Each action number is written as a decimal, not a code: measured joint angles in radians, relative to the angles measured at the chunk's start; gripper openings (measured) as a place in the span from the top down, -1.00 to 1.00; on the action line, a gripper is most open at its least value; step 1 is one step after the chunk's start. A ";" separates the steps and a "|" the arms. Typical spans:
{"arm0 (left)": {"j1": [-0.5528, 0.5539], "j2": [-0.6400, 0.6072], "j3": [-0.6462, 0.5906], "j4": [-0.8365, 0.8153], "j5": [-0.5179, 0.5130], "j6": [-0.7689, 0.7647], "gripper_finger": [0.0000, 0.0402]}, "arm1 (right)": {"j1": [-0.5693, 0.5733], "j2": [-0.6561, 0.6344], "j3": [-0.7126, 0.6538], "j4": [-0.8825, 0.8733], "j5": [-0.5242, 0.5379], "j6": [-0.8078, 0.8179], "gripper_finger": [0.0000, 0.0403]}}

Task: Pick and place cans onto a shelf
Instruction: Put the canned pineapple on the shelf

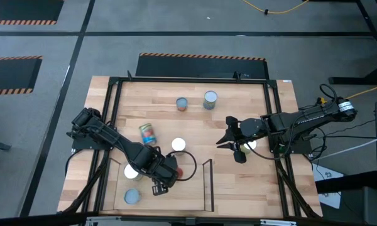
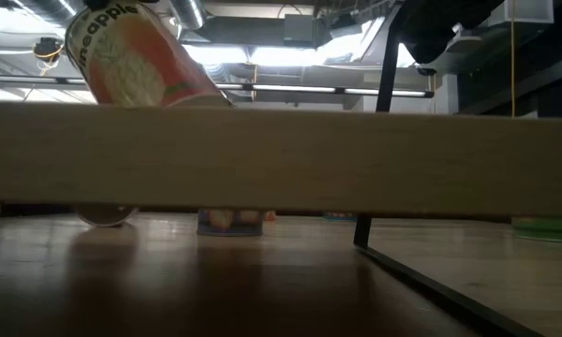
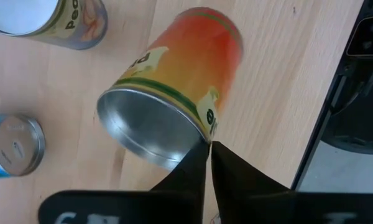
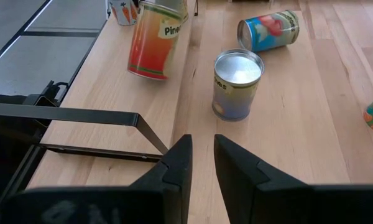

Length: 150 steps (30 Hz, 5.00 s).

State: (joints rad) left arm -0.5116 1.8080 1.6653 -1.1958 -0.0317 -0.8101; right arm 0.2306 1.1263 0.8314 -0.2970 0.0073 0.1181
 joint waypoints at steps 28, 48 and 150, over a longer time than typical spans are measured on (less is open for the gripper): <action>-0.046 0.016 -0.001 0.072 -0.010 -0.053 0.68 | 0.000 0.000 0.000 0.000 0.000 0.000 0.64; -0.074 0.145 -0.001 0.296 -0.004 -0.006 0.77 | 0.000 0.000 0.000 -0.001 -0.001 -0.022 0.64; -0.014 0.143 -0.110 0.405 -0.221 0.453 0.35 | 0.114 0.000 -0.444 0.570 -0.228 0.192 0.64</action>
State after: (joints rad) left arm -0.5259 1.9514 1.5557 -0.7912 -0.2523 -0.3574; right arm 0.3443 1.1267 0.3878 0.2729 -0.2203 0.3101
